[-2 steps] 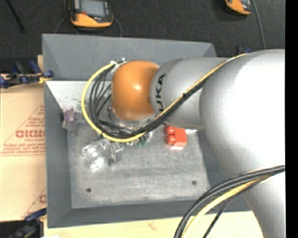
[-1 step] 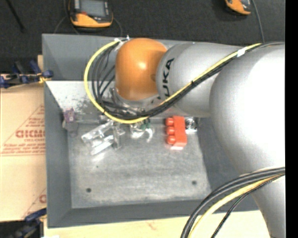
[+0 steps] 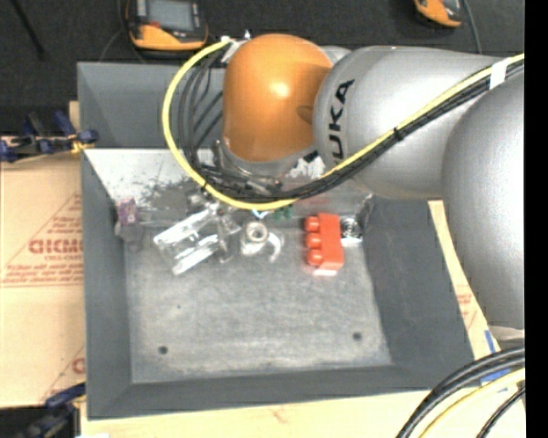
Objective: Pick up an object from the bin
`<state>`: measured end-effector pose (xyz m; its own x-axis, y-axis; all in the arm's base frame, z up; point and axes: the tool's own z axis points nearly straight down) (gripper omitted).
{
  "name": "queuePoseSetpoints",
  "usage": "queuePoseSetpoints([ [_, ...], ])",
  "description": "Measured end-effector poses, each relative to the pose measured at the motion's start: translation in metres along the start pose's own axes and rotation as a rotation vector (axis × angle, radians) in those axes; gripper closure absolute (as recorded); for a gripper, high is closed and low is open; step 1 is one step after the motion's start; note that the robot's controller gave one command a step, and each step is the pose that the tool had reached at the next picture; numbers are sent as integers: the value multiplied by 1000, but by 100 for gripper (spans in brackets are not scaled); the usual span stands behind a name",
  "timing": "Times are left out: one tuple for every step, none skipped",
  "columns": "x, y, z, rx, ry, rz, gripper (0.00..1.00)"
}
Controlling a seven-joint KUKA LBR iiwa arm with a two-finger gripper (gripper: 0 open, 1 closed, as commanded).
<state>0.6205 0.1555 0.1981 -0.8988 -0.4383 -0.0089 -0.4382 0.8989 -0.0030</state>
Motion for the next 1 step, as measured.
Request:
queuePoseSetpoints([
  [8, -1, -50, 0, 3, 17, 100],
])
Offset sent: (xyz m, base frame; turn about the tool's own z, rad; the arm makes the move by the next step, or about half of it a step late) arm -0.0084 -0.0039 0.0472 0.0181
